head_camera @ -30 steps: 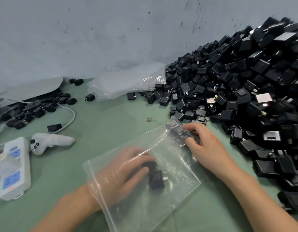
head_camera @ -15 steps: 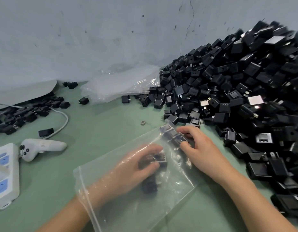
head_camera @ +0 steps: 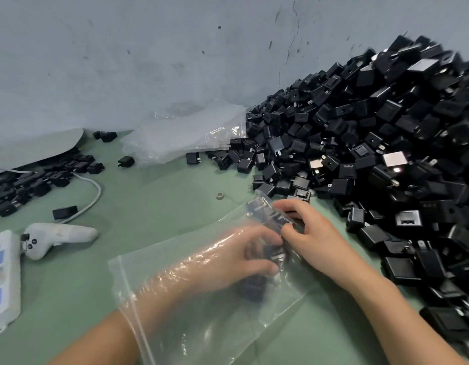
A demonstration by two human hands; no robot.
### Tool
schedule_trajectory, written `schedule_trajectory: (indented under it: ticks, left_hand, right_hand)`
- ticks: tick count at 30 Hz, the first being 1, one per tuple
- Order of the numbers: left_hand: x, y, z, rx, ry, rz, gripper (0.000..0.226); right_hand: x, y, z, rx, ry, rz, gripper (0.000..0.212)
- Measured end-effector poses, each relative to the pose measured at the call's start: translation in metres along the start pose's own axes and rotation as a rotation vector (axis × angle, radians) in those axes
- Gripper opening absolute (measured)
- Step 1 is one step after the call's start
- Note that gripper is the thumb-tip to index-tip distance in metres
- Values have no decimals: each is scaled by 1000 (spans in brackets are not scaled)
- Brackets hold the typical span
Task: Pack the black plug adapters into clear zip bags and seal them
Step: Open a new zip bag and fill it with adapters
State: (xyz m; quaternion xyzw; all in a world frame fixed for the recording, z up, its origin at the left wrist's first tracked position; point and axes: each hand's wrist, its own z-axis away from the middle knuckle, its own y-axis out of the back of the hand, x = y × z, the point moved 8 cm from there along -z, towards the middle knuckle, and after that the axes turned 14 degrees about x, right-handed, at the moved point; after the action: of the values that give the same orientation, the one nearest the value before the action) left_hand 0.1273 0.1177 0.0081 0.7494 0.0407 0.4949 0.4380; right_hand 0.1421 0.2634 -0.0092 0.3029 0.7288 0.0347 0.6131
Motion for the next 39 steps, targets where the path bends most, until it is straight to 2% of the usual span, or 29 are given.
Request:
schedule_trajectory:
  ticks: [2,5,9,12,14,16,19,24,26,28,31,34,35,37,39]
  left_hand:
    - [-1,0,2,-45,42,107,36]
    - [6,-1,-1,-32,1,65,28]
    - [17,-13,-14,98,-56,-80,27]
    - [13,-14,-22,189,-35,-228,29]
    - [18,-14,-24,219,-47,-236,27]
    - [23,-18,-24,179,-29,-188,27]
    - [25,-5,-15,112,-11,-268,23]
    - [24,26,33,41,33,-72,16]
    - [28,25,50,-28,-4,-47,27]
    - [29,19,56,-101,-70,-126,39]
    - [32,12,53,-142,-92,-130,46]
    - [24,10,49,-71,-46,46,66]
    - [16,14,47,-13,-35,33,65]
    - [1,23,46,95,-67,-68,56]
    - [-7,20,49,76,-66,-26,40]
  right_hand:
    - [1,1,-1,-14,-7,-7,38]
    - [0,2,-2,-35,-3,-7,39]
    - [2,2,-2,-39,-15,-25,40]
    - [1,3,-2,-4,-27,-78,42]
    - [-2,5,-1,2,-35,-119,47]
    - [-5,6,1,-28,-39,-133,52]
    - [-8,5,2,-64,-30,-102,53]
    - [-10,7,3,-65,-34,-87,45]
    - [-8,8,4,-70,-35,-60,51]
    - [-8,8,4,-72,-27,-43,53]
    - [-9,10,6,-65,-23,-68,55]
    - [-6,11,5,-56,-61,-102,60]
    - [-5,12,5,-53,-77,-112,62]
    - [-4,13,4,-63,-92,-117,65]
    - [-3,13,4,-88,-95,-105,68]
